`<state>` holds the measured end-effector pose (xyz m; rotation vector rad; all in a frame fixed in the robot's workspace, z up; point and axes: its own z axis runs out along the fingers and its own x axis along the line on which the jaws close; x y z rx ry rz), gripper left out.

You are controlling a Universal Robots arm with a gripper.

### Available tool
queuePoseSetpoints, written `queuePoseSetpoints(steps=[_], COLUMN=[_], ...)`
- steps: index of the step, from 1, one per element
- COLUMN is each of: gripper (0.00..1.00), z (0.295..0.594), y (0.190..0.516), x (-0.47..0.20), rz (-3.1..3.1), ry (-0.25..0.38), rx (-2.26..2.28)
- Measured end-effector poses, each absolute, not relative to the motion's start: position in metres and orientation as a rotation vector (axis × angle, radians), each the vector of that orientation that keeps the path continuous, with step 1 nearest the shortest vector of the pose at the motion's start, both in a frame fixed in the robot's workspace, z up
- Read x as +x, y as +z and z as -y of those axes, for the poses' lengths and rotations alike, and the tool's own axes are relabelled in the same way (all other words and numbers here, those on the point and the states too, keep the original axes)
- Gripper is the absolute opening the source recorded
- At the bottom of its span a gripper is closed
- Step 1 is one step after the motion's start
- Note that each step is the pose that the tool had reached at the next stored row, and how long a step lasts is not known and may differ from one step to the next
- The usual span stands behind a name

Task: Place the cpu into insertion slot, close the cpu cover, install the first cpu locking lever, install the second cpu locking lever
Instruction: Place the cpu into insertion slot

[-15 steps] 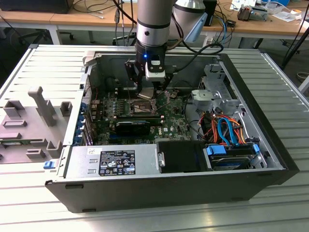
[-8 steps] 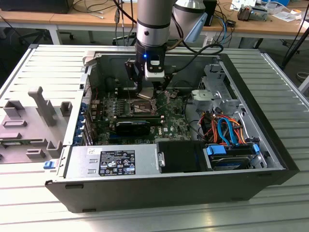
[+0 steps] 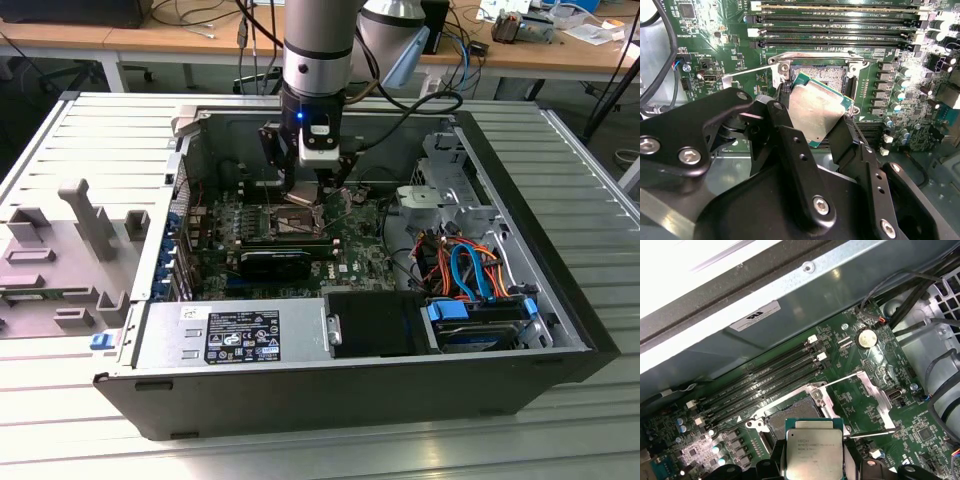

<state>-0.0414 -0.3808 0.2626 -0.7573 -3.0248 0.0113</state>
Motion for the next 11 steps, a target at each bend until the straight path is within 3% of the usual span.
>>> queuePoseSetpoints(steps=[11], gripper=[0.55], z=[0.3808], y=[0.2625], x=[-0.0415], rz=[3.013], ry=[0.011], rx=[-0.804])
